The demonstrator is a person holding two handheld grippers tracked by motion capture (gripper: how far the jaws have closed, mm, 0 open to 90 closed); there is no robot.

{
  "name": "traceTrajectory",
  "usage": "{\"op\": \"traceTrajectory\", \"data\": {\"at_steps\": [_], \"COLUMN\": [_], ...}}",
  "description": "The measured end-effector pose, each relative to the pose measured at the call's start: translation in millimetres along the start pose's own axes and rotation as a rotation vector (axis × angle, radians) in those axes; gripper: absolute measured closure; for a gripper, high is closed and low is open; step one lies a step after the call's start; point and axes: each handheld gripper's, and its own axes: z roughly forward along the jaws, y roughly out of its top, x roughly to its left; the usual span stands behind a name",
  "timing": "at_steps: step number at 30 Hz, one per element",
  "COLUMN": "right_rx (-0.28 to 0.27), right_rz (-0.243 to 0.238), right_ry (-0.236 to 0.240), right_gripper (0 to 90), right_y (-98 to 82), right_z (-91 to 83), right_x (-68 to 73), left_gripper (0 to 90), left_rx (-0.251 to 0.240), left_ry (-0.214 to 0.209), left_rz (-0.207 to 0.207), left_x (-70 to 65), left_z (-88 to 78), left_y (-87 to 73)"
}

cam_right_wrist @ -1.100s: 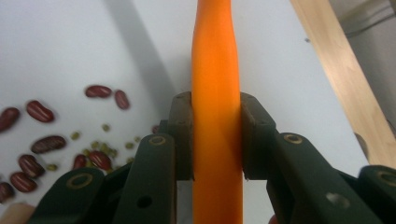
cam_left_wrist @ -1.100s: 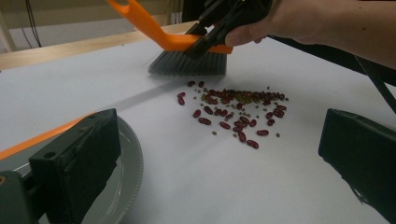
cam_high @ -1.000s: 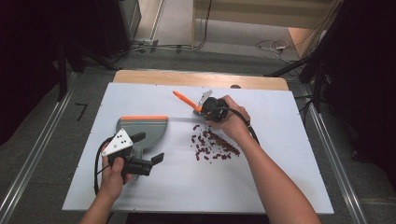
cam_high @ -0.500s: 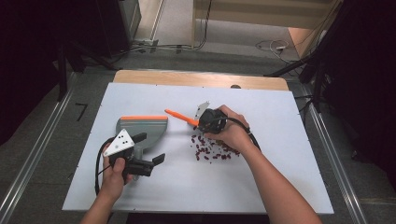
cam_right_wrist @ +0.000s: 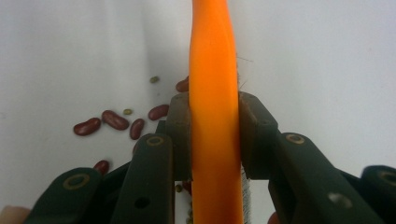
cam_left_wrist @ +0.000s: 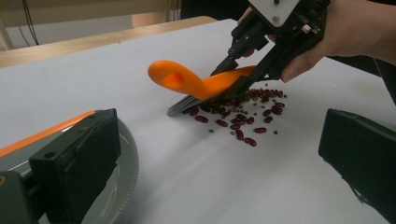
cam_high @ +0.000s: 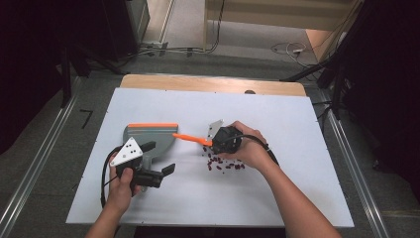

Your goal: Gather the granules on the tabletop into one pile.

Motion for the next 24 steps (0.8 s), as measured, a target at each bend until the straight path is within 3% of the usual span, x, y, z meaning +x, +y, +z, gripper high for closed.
{"op": "traceTrajectory", "data": {"at_steps": [11,15,24], "right_rx": [-0.013,-0.025,-0.088], "right_rz": [-0.036,-0.047,0.055], "right_ry": [0.026,-0.009,-0.100], "right_gripper": [67.6,68.0,69.0], "right_y": [-4.3,-4.3,-4.8], "right_z": [-6.7,-9.4,-26.1], "right_x": [12.1,11.8,-6.9], "left_gripper": [0.0,0.0,0.0], "left_rx": [0.003,0.001,-0.001], "left_ry": [-0.005,-0.002,0.005], "left_rz": [0.002,0.000,-0.004], "left_x": [-0.9,-0.3,1.3], "left_z": [0.9,0.1,-0.7], "left_y": [0.1,0.3,0.0]}}
